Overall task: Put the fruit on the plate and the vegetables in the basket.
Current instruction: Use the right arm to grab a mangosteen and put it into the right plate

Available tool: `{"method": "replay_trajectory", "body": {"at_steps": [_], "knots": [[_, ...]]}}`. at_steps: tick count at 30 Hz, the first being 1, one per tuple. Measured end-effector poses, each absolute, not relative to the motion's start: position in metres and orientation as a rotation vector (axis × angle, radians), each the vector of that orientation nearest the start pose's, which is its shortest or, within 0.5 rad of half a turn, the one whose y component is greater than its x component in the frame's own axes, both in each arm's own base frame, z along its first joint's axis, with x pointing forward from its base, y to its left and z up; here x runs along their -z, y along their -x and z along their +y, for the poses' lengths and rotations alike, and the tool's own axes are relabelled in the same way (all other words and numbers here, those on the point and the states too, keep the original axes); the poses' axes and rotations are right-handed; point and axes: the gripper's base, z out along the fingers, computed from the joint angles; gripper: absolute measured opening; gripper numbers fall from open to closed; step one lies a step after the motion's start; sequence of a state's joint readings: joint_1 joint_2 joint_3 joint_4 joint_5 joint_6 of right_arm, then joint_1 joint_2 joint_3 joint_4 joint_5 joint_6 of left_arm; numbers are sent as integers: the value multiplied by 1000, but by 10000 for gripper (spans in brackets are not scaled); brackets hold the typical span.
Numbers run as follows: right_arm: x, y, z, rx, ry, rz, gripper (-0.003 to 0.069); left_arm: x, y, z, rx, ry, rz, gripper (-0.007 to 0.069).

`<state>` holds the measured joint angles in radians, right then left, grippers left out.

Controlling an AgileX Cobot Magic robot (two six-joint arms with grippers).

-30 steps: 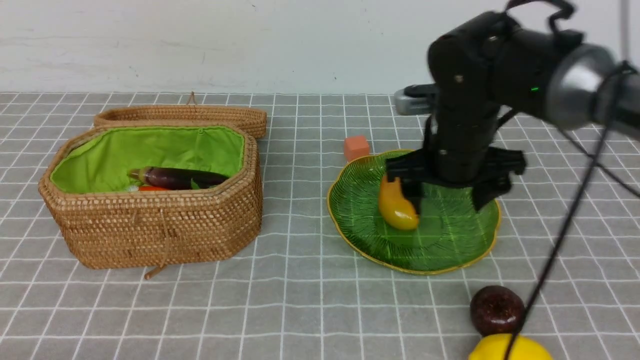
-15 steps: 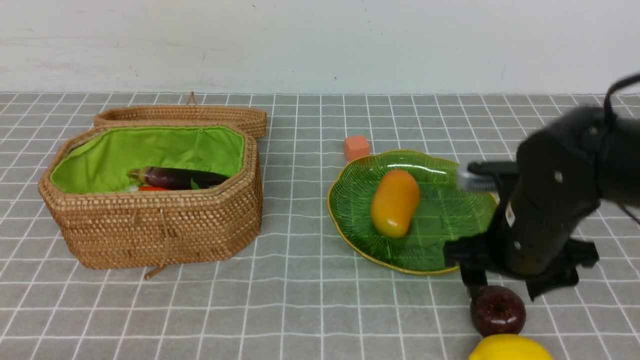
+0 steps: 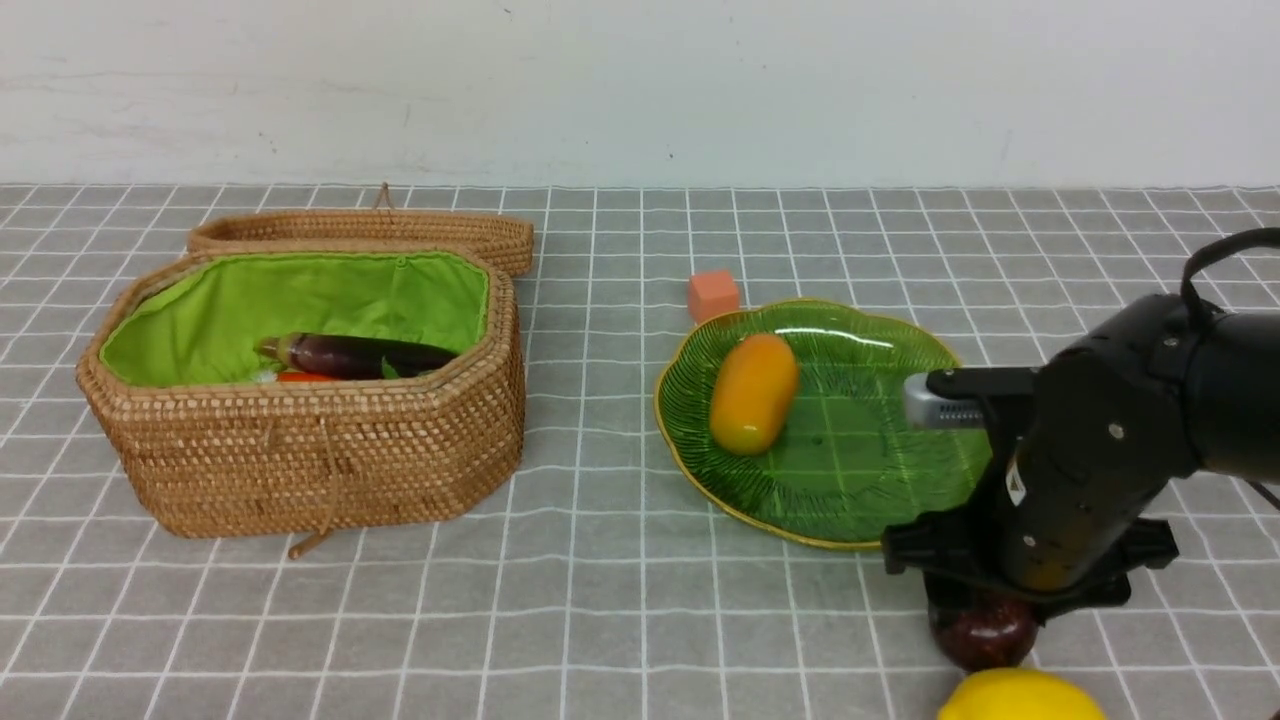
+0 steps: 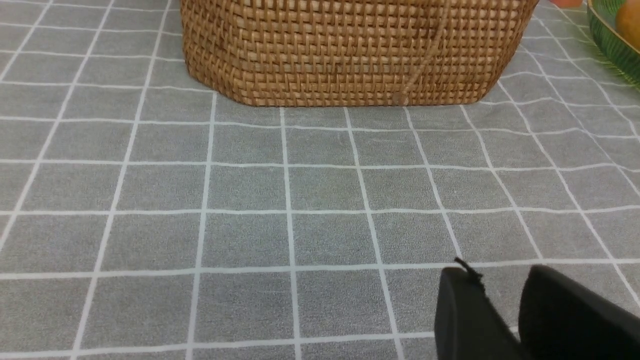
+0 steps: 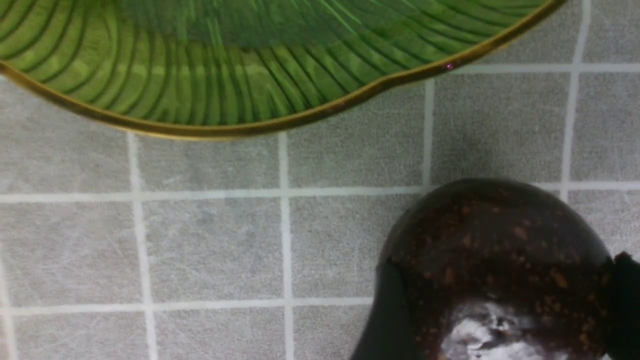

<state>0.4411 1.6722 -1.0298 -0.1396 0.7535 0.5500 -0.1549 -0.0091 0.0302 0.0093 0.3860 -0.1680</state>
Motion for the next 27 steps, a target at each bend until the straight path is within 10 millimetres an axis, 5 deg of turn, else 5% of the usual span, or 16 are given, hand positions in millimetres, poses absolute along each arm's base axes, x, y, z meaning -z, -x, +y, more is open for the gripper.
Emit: {"method": "replay_trajectory", "body": {"at_steps": [10,13,17,19,27], "knots": [[-273,-318,142,-164,69,2708,507,-169,-52,-8,211,7,1896,185],[-294,-347,137,-214,-5,2615,507,-169,-52,-8,211,7,1896,186],[-288,-379,128,-263,-108,2579,507,-169,-52,-8,211,7,1896,190],[-269,-404,122,-298,-186,2574,507,-169,-52,-8,211,7,1896,195],[-221,-439,110,-367,-350,2626,507,-169,-52,-8,211,7,1896,202]]}}
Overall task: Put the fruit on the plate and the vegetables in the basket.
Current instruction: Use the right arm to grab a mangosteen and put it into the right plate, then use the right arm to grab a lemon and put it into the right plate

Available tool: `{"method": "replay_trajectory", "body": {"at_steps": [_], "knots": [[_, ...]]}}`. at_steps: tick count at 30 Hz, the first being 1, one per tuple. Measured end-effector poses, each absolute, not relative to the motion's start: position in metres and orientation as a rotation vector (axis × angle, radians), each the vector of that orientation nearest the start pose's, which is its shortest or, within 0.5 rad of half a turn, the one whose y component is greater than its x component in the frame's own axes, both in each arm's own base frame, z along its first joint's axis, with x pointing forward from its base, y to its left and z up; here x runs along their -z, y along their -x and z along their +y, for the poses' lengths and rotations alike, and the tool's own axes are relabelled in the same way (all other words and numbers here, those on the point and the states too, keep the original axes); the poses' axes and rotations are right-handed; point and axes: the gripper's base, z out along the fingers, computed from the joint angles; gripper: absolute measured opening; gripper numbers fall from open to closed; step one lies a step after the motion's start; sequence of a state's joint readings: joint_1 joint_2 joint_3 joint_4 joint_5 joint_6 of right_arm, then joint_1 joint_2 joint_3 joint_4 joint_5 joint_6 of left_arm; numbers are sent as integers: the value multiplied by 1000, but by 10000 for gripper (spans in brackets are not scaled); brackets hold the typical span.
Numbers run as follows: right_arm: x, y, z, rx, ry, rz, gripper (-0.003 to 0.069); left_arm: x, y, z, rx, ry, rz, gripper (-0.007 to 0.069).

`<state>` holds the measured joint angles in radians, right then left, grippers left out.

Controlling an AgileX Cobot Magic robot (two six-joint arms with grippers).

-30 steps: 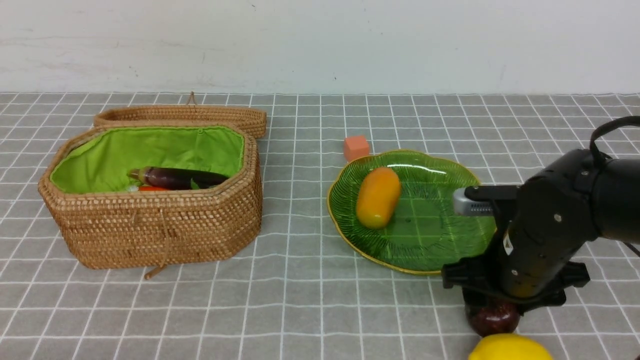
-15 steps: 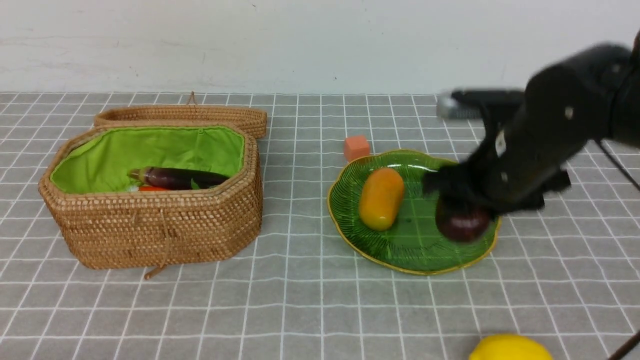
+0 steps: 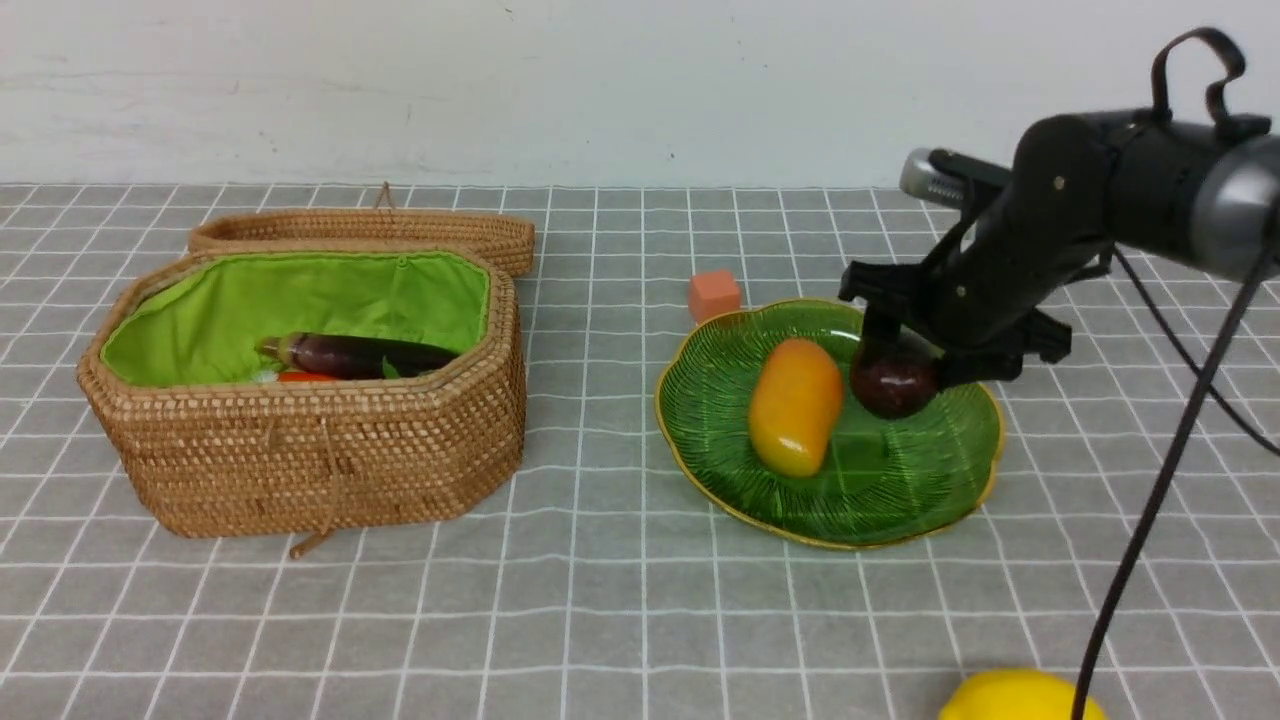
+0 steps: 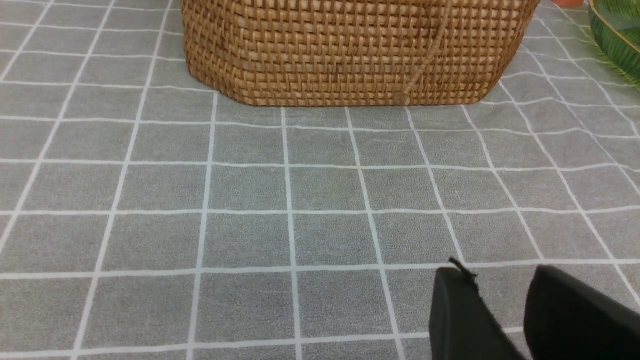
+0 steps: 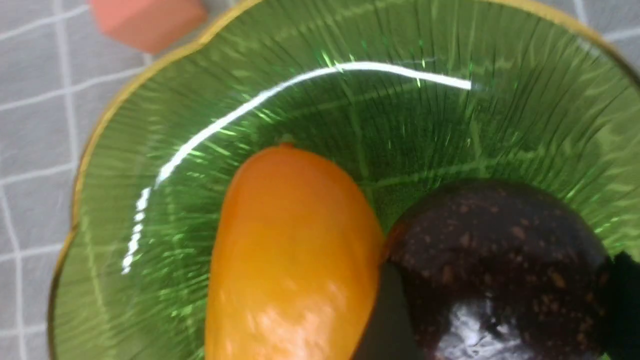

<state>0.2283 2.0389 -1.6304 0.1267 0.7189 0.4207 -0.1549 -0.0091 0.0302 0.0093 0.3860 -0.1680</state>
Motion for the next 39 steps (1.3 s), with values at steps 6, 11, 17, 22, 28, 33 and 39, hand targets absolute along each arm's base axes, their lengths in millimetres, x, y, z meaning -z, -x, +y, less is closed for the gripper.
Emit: {"method": "replay_trajectory", "body": {"at_steps": [6,11,17,22,28,33,39], "knots": [[-222,-440,110,-366,-298,2637,618,-169,-52,-8,211,7,1896,204],[-248,-425,102,-306,-242,2676,675,-169,-52,-8,211,7,1896,207],[-308,-378,85,-174,23,2731,605,-169,-52,-8,211,7,1896,213],[-337,-308,89,-190,373,2723,566,-169,-52,-8,211,7,1896,218],[-301,-226,100,-191,893,2571,559,-169,-52,-8,211,7,1896,220],[-249,-200,100,-29,1341,2371,559,-169,-52,-8,211,7,1896,226],[-208,-202,99,37,1489,2311,559,-169,-52,-8,211,7,1896,235]]}}
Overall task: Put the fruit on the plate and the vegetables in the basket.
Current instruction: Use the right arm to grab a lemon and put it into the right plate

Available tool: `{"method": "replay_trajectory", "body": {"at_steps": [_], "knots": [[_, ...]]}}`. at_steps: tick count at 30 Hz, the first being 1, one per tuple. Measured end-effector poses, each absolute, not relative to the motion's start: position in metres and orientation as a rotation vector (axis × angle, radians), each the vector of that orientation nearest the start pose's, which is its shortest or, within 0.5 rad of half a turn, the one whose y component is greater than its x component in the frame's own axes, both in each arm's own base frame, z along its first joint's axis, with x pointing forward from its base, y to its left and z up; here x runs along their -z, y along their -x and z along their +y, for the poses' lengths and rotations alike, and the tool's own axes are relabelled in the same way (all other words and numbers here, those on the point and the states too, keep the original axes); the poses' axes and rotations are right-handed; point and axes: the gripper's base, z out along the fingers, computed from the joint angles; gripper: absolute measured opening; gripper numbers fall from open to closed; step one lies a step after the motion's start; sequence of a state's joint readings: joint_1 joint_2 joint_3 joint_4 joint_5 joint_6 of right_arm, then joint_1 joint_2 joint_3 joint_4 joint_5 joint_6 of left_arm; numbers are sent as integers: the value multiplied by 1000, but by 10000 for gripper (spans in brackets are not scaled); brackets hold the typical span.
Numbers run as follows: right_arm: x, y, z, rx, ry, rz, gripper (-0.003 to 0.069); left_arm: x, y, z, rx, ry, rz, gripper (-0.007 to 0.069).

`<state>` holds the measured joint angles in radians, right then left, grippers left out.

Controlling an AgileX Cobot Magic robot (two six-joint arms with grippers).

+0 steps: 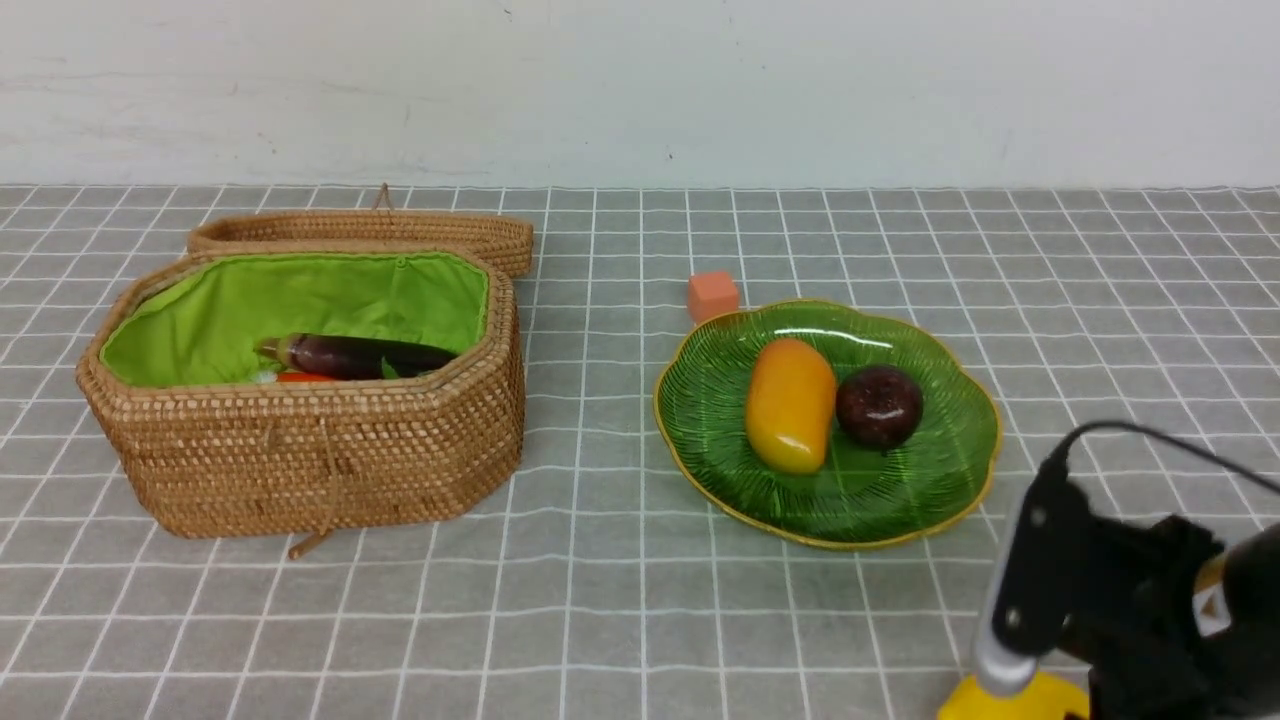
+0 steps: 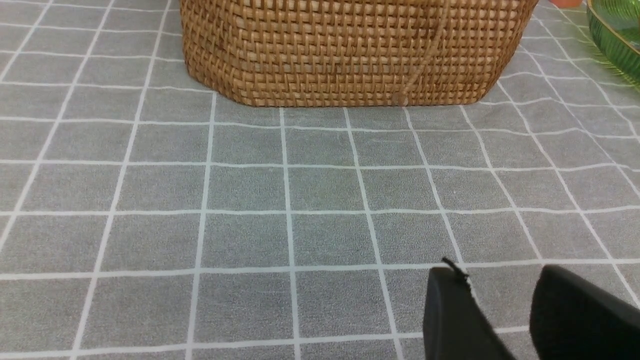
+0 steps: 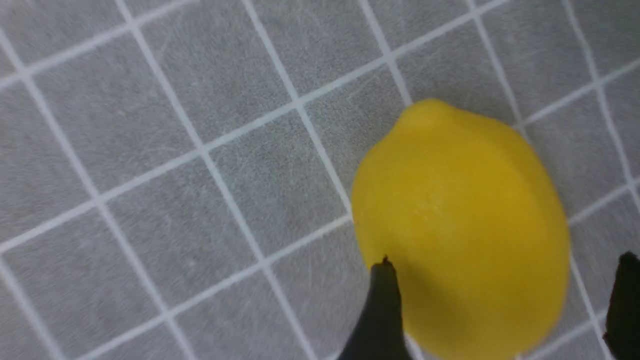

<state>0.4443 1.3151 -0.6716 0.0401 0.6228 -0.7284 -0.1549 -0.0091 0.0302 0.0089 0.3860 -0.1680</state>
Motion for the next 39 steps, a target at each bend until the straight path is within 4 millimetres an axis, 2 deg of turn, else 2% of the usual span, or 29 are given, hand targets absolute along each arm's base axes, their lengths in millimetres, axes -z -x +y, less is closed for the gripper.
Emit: {"method": "replay_trajectory", "body": {"at_steps": [7,13,16,17,20,22,25,27,28,31,36,39], "knots": [[-188,-217,106,39,1534,2329,530,-169,-52,-8,211,7,1896,236],[-198,-230,113,21,1591,2363,526,-169,-52,-8,211,7,1896,236],[-222,-242,123,-36,1561,2370,526,-169,-52,-8,211,6,1896,236],[-224,-243,123,-38,1557,2367,526,-169,-52,-8,211,6,1896,236],[-260,-266,135,-115,1402,2299,526,-169,-52,-8,211,6,1896,237],[-277,-283,136,-175,1268,2269,525,-169,-52,-8,211,6,1896,238],[-283,-307,135,-229,1106,2254,524,-169,-52,-8,211,6,1896,238],[-277,-324,132,-243,1006,2252,524,-169,-52,-8,211,6,1896,238],[-276,-326,131,-244,997,2252,524,-169,-52,-8,211,6,1896,238],[-245,-350,129,-236,899,2292,524,-169,-52,-8,211,6,1896,238],[-213,-365,131,-249,784,2371,524,-169,-52,-8,211,6,1896,238],[-211,-366,131,-266,716,2400,540,-169,-52,-8,211,6,1896,238]]}}
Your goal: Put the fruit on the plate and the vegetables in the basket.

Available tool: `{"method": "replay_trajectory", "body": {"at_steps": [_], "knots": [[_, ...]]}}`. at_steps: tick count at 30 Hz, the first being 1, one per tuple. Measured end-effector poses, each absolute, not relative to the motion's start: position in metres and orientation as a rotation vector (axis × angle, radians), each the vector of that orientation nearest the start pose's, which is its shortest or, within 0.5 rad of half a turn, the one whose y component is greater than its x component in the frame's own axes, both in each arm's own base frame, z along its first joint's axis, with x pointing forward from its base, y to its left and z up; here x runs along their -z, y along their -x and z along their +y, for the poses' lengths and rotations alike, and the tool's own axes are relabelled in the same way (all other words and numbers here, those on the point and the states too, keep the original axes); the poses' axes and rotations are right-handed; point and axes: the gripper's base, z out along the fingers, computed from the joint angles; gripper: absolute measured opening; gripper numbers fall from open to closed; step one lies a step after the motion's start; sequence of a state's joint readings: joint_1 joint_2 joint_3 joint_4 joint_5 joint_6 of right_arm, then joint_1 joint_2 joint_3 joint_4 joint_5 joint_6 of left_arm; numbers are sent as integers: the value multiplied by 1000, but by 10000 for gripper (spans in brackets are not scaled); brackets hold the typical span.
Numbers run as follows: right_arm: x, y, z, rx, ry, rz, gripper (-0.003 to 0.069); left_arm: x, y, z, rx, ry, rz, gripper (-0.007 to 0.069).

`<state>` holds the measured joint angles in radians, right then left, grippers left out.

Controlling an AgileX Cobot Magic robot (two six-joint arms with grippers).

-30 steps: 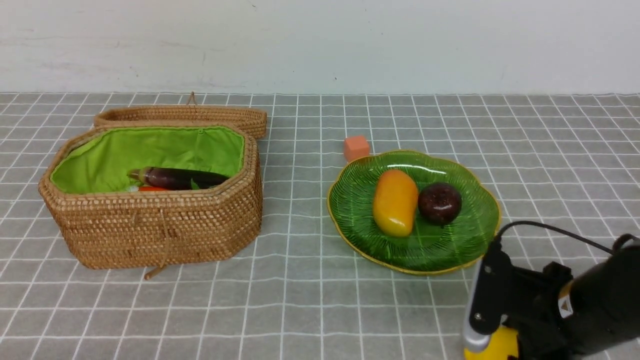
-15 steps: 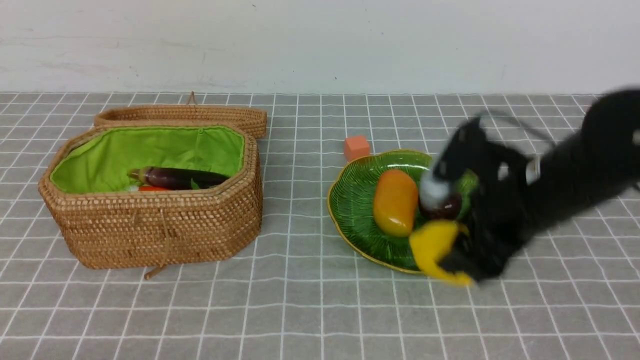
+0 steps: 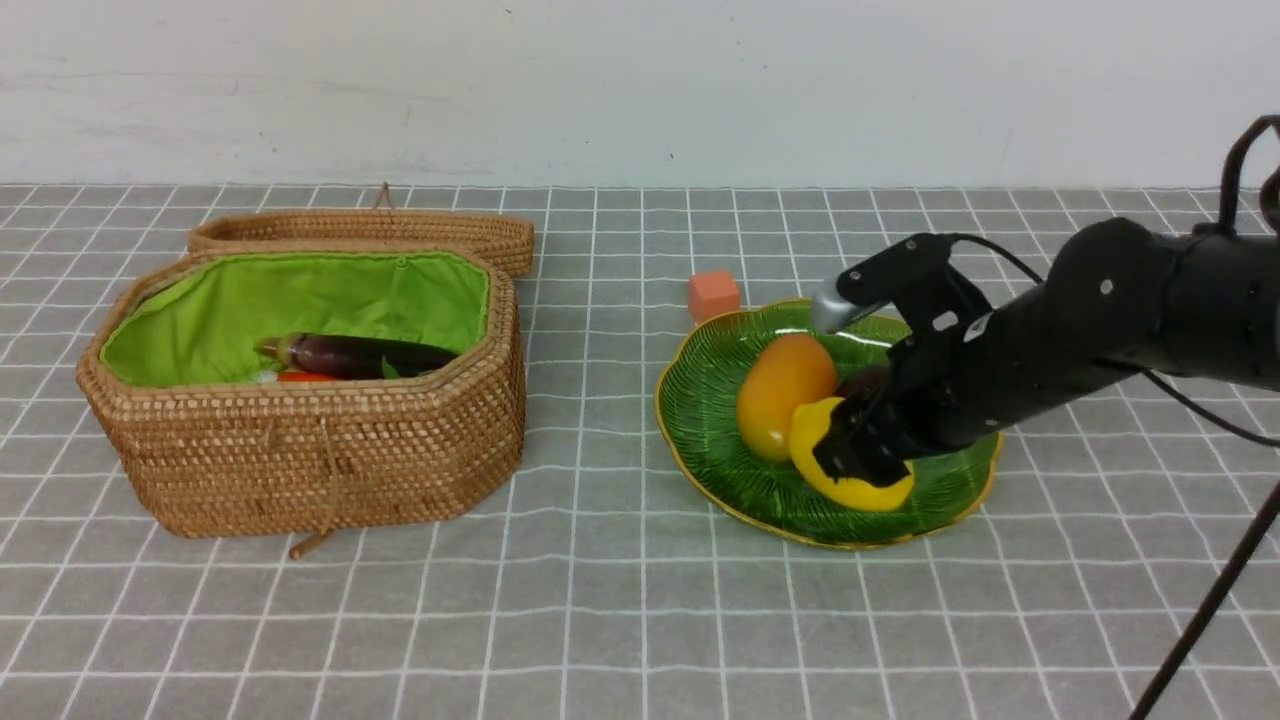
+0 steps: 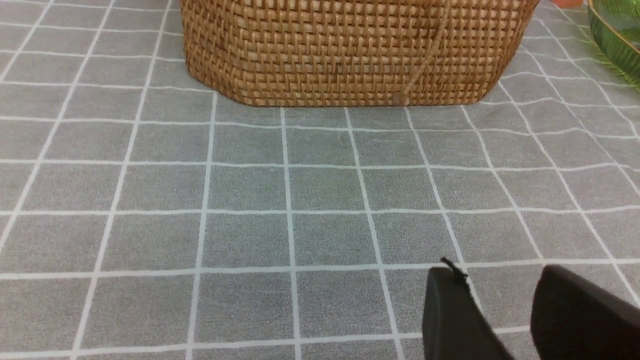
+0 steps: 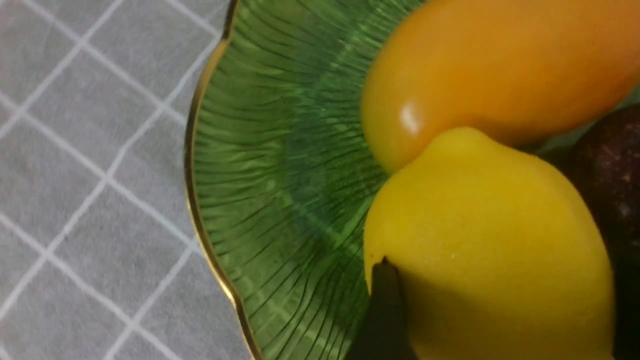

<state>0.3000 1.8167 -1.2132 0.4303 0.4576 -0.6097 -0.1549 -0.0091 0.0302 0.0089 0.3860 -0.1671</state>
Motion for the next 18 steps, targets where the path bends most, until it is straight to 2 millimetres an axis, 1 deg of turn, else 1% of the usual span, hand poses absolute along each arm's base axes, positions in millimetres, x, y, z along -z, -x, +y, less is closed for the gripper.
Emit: {"method": "replay_trajectory", "body": {"at_steps": [3,4,5,7,9,11,12,13,14,17,18], "knots": [[-212,-365,130,-263,696,2415,631,-169,-52,-8,211,6,1896,238],[-212,-364,130,-263,696,2418,642,-169,-52,-8,211,6,1896,238],[-214,-362,129,-260,714,2430,668,-169,-52,-8,211,6,1896,238],[-219,-358,128,-263,733,2441,676,-169,-52,-8,211,6,1896,238],[-233,-348,126,-275,765,2456,664,-169,-52,-8,211,6,1896,238],[-252,-334,124,-297,774,2471,617,-169,-52,-8,211,6,1896,238],[-256,-331,123,-300,778,2472,605,-169,-52,-8,211,6,1896,238],[-272,-318,120,-314,778,2484,548,-169,-52,-8,211,6,1896,239],[-281,-311,118,-319,777,2492,506,-169,-52,-8,211,6,1896,238],[-311,-280,108,-314,774,2533,366,-169,-52,-8,211,6,1896,238],[-320,-269,104,-311,759,2558,298,-169,-52,-8,211,6,1896,238]]}}
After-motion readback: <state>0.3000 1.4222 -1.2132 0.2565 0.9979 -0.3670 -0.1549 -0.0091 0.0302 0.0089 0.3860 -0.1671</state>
